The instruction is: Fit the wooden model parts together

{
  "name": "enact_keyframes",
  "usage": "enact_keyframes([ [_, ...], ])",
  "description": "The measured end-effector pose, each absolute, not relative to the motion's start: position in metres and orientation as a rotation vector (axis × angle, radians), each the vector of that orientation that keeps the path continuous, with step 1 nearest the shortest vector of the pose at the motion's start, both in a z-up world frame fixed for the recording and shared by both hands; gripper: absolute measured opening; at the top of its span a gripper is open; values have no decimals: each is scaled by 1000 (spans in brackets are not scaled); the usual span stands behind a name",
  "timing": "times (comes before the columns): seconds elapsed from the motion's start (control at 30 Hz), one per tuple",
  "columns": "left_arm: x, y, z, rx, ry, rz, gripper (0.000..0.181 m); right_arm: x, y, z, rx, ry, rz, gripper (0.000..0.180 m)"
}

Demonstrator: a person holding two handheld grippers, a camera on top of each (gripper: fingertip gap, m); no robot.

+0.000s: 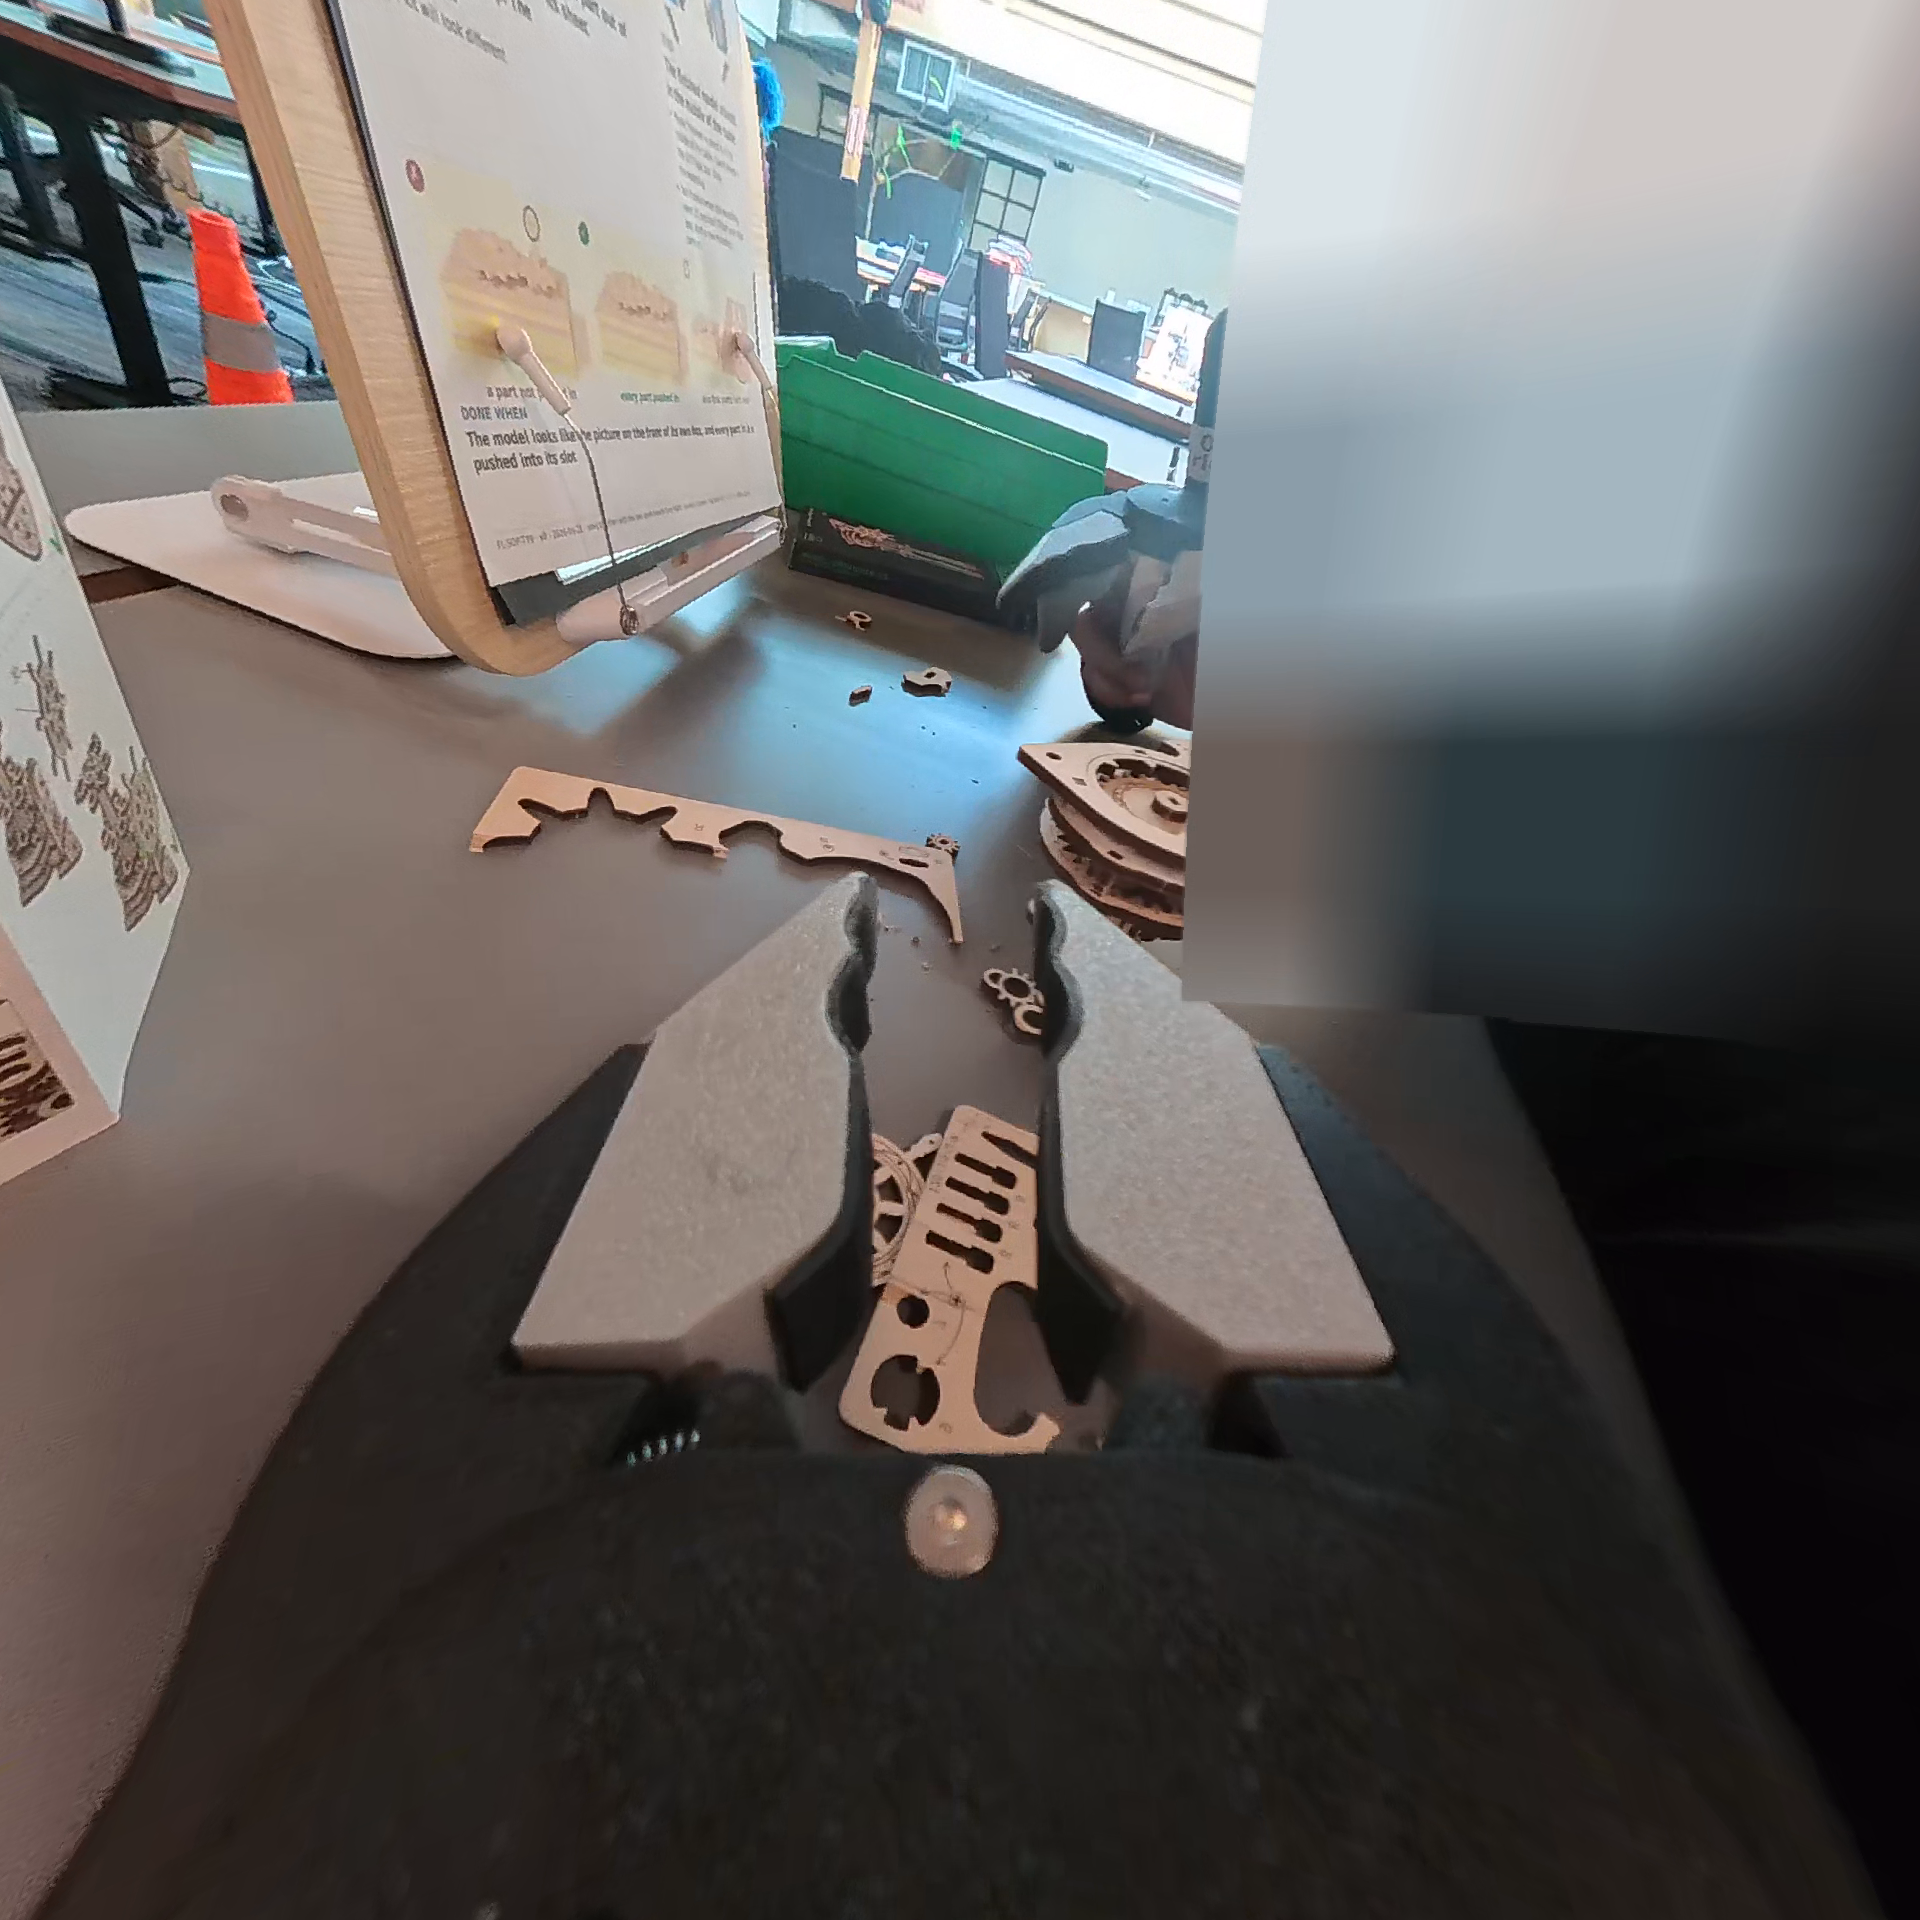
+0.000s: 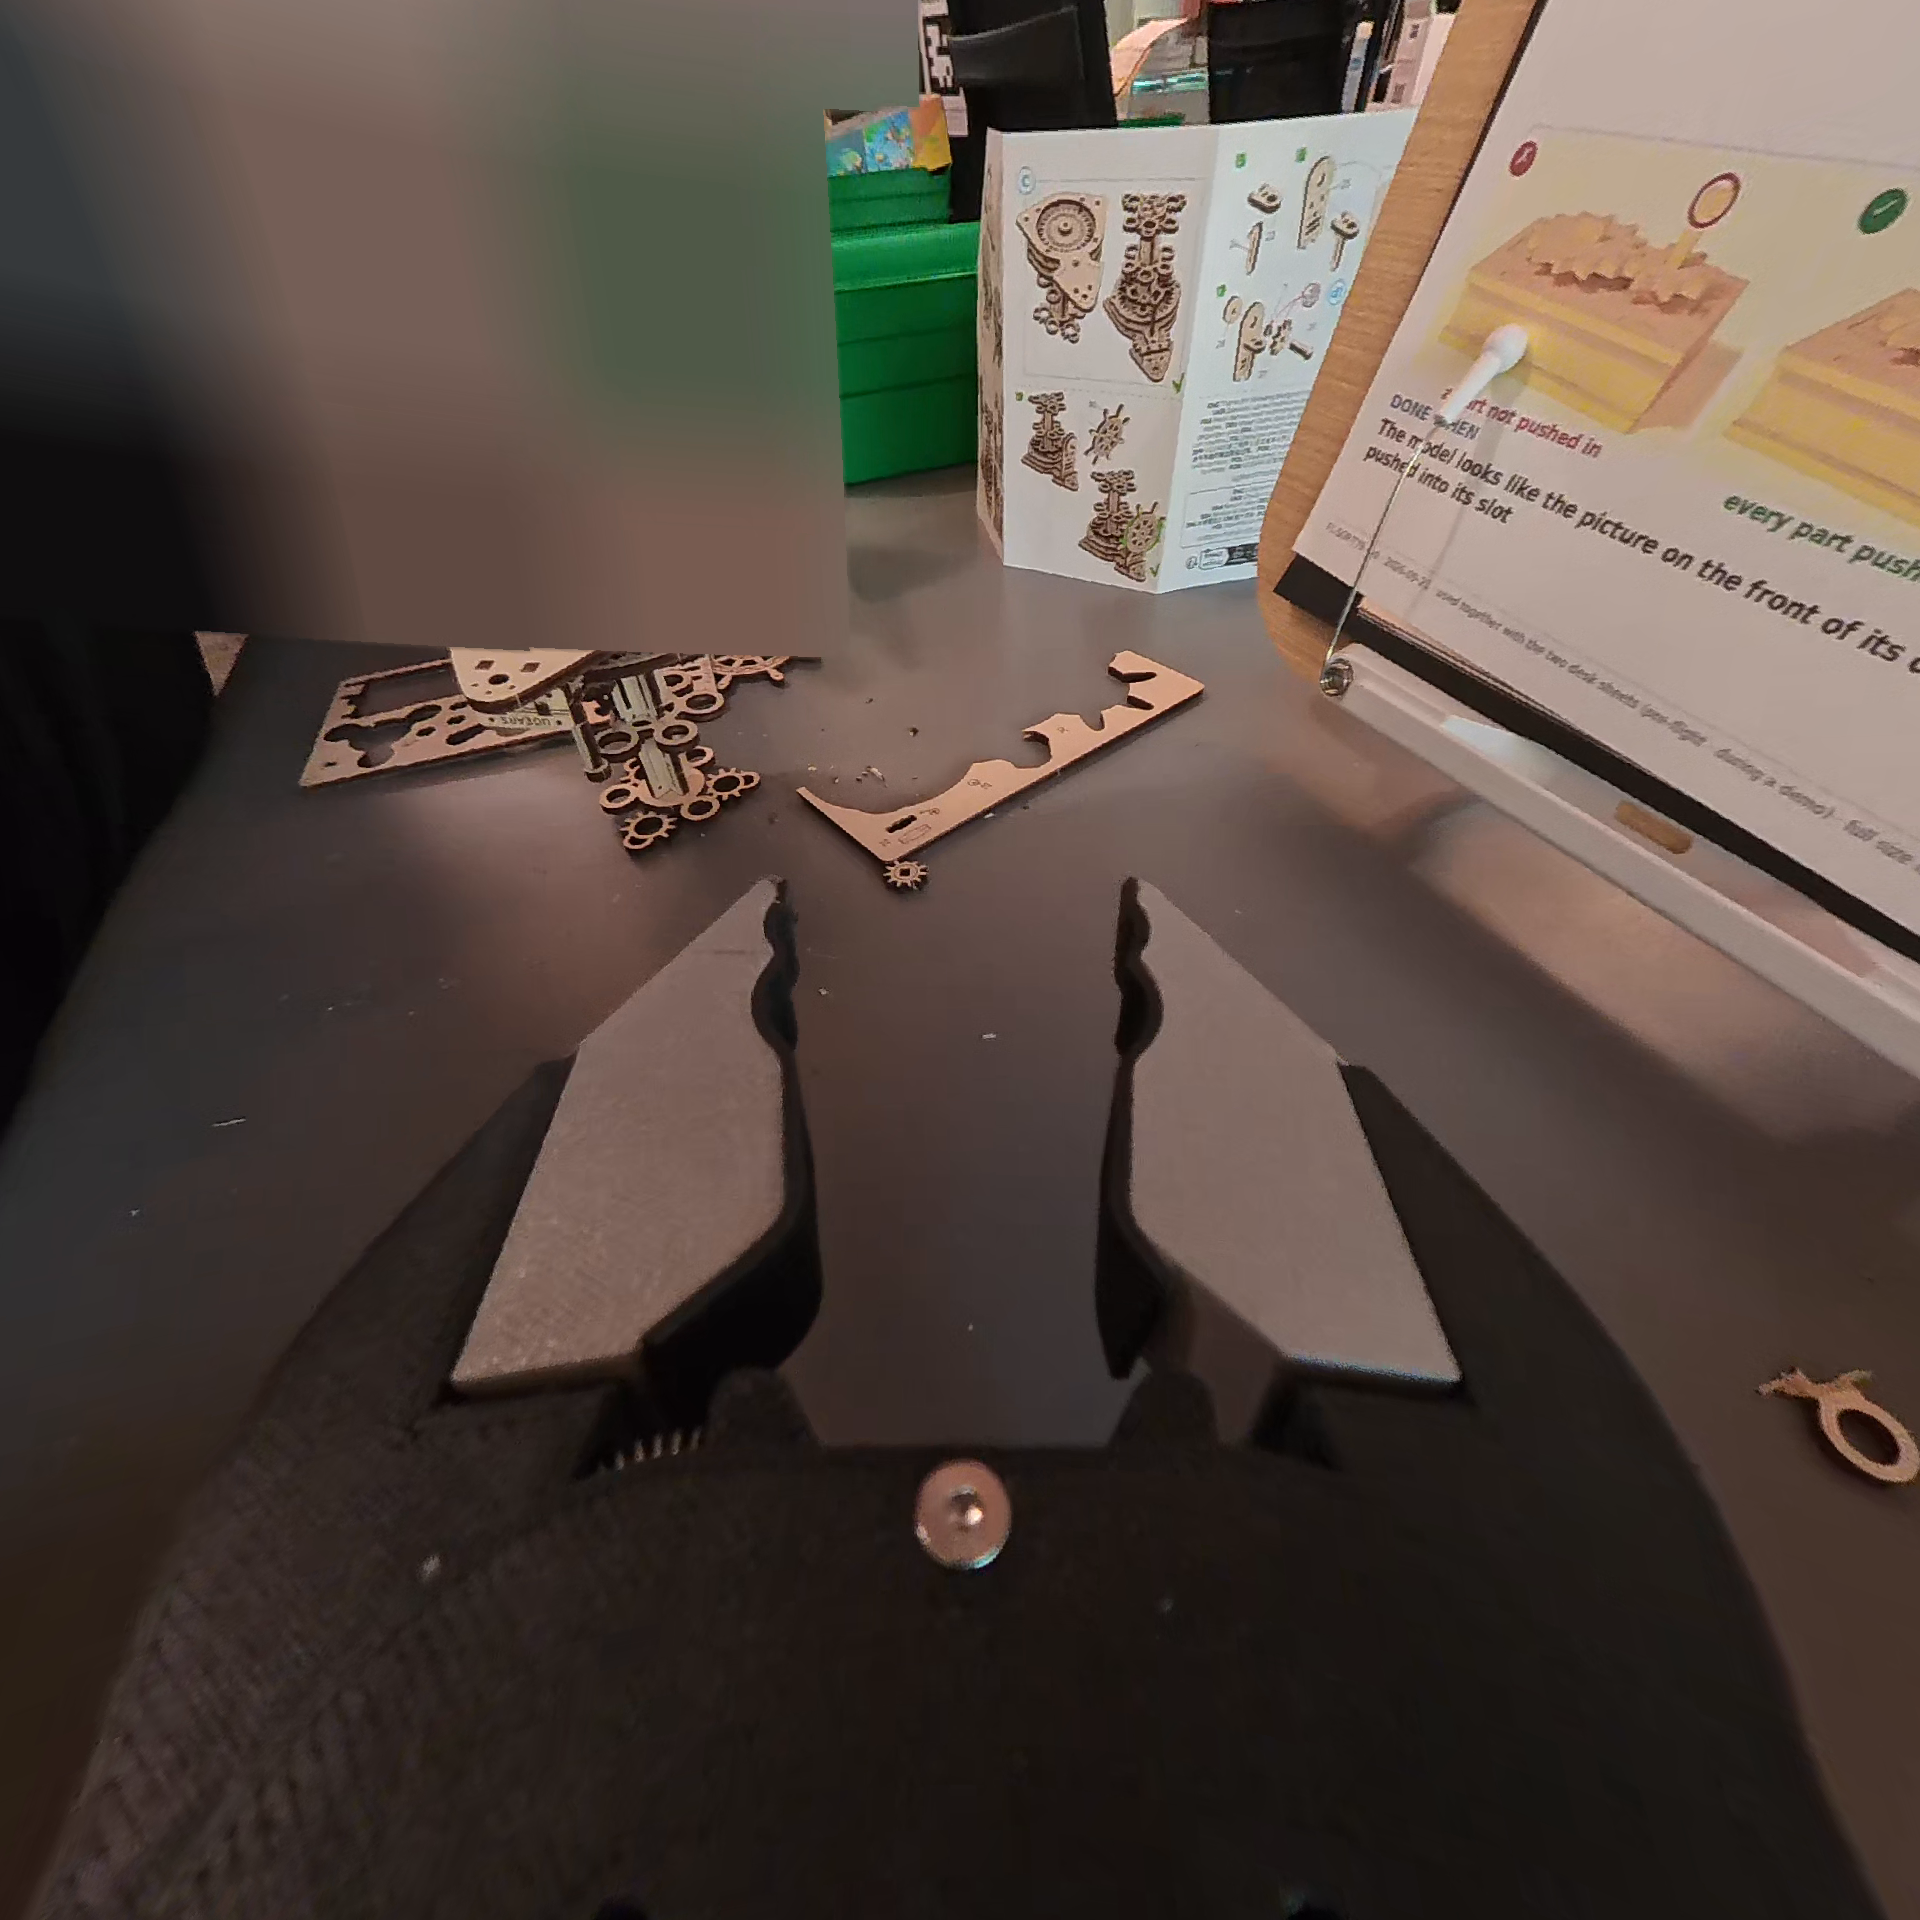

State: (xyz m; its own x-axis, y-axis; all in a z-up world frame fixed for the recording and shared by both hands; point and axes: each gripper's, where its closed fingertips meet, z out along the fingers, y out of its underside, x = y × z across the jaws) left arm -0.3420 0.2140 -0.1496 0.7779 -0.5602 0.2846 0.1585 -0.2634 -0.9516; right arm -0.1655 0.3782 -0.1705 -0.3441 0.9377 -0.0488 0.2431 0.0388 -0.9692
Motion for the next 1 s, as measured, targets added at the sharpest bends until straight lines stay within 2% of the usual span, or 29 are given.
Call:
enact_keyframes([
  [0.5,-342,213,-149,-1704,312,-719,26,-165,391,-171,-1231,-1632,1297,59],
  [1.0,-349,217,-150,-1685,424,-551,28,-166,386,-172,-1211,-1634,1264,62],
])
